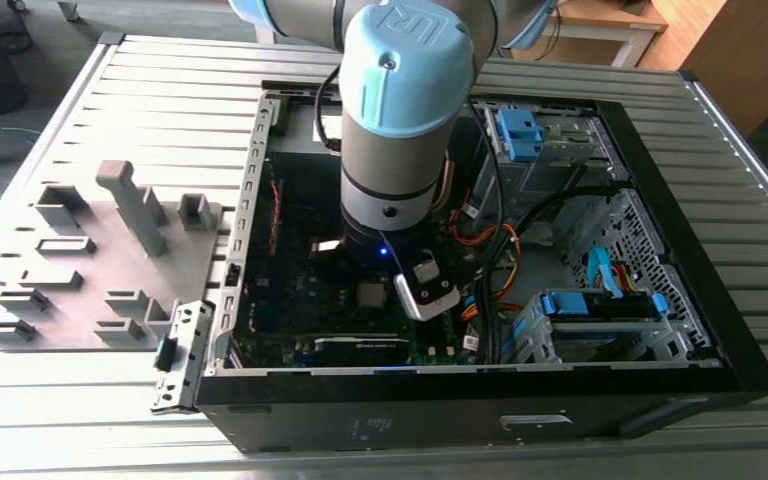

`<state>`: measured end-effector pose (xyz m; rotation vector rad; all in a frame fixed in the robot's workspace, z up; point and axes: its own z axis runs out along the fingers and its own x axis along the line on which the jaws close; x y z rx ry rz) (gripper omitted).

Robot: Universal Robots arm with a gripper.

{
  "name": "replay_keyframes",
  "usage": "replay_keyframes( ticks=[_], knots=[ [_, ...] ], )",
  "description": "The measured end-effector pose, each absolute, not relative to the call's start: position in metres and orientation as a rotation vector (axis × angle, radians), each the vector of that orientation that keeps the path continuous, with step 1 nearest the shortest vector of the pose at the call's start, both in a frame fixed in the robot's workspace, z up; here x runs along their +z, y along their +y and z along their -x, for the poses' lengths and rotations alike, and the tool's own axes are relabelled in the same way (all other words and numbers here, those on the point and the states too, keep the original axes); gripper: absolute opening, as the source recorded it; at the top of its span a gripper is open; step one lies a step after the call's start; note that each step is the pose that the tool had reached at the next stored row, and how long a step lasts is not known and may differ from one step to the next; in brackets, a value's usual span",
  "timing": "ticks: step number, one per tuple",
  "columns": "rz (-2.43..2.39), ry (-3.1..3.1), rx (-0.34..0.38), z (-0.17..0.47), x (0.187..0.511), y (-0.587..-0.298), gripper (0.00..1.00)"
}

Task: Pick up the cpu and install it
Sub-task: 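Place the cpu into insertion slot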

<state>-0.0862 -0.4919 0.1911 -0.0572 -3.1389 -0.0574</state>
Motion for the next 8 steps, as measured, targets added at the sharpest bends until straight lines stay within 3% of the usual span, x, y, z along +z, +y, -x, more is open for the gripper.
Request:
replay_keyframes(
  ticks=[8],
  knots=[
    [0.056, -3.138, -0.068, 0.0862, 0.1909, -0.4921, 0.47]
  ],
)
